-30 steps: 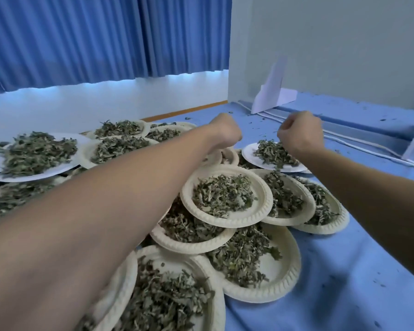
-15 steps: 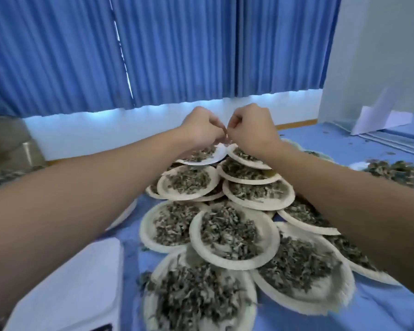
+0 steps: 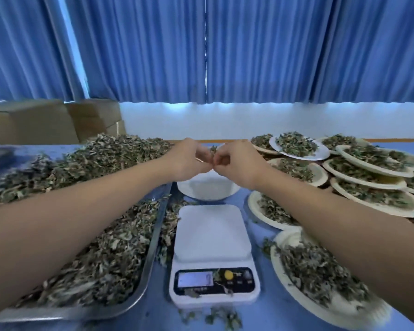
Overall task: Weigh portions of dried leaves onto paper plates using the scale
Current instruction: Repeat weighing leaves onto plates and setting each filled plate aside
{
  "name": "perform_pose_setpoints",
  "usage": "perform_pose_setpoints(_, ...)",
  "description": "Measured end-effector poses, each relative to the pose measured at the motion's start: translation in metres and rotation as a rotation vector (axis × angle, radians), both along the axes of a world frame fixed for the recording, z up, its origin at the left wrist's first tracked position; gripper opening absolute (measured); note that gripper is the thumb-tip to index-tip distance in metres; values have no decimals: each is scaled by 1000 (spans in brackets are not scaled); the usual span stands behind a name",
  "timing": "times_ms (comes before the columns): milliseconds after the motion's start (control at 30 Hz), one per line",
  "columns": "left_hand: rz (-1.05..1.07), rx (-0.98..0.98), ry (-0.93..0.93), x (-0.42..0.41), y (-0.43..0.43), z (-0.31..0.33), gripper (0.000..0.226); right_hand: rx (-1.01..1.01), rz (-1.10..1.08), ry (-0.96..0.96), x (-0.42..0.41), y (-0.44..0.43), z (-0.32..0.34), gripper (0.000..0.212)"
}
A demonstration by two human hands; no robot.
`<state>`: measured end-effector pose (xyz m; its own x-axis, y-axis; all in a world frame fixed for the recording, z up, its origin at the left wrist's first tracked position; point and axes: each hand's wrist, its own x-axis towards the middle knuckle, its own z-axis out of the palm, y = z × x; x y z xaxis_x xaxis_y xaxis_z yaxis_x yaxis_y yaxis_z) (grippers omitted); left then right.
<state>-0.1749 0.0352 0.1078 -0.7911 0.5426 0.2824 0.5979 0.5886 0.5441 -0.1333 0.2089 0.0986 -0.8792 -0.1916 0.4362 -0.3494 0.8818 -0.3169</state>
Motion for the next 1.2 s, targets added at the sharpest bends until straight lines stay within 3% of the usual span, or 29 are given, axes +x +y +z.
perform_pose_setpoints(200,-63,-293,155,-15,-23,-21,30,208,69,-236,-10,-2,-13,14)
perform_pose_setpoints(333,-142,-352,157,-20,-23,-32,22,235,93,-276,-16,3,-18,16)
perform_pose_setpoints(767,-235,-275,152,-45,-28,-35,17,96,232,-313,-34,12,-12,13)
perform_pose_setpoints(1067,-293,-256,168,-53,-32,-35,14,264,318,-241,-36,15,-15,18)
perform_pose_setpoints(1200,-299,-279,169,-52,-32,-34,14,430,328,-132,-34,15,-17,26)
